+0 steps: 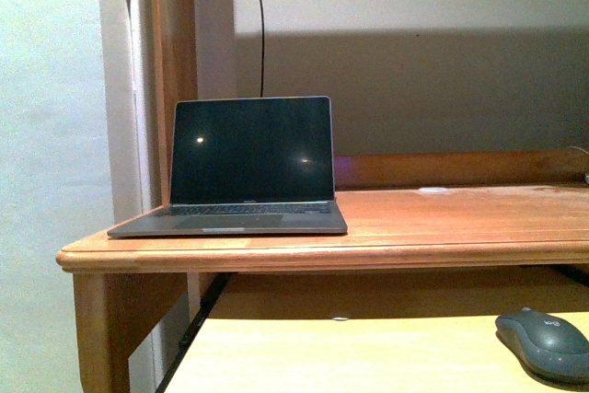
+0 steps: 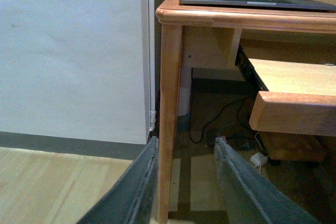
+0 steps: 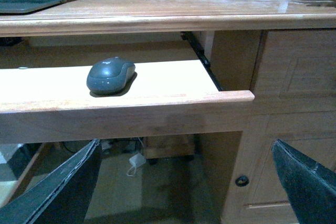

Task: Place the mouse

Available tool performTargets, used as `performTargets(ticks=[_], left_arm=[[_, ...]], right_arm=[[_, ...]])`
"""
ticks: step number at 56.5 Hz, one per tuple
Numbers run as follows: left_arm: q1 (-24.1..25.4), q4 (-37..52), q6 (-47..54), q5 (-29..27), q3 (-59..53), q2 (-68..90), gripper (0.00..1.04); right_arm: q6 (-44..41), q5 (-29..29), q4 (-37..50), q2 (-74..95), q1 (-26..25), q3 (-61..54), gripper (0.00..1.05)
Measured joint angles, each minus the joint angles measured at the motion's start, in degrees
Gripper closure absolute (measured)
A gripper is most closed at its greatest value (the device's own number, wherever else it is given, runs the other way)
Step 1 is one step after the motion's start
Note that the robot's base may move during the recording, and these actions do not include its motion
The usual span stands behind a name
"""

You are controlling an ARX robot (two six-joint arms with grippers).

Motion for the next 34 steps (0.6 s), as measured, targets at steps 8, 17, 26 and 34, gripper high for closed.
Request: performTargets(ticks=[8, 17, 26, 34], left_arm=[[5.46, -1.33, 0.13, 5.09, -0.02, -1.95, 0.94], [10.8, -2.45, 0.22, 11.91, -0.02, -2.99, 1.02], [17.4, -2.84, 0.31, 16.26, -0.02, -3.39, 1.02], [17.66, -2.86, 0.31, 16.74, -0.02, -3.41, 1.02]], right_arm=[[0.0, 0.0, 0.0, 0.0, 0.0, 0.0, 0.07], [1.22, -3.04, -1.01, 0.85, -0.79, 0.26, 0.07], [6.47, -9.11, 8.52, 16.26, -0.44, 3.89, 0.07], [6.67, -4.09, 21.68, 31.56, 4.48, 9.88, 0.07]])
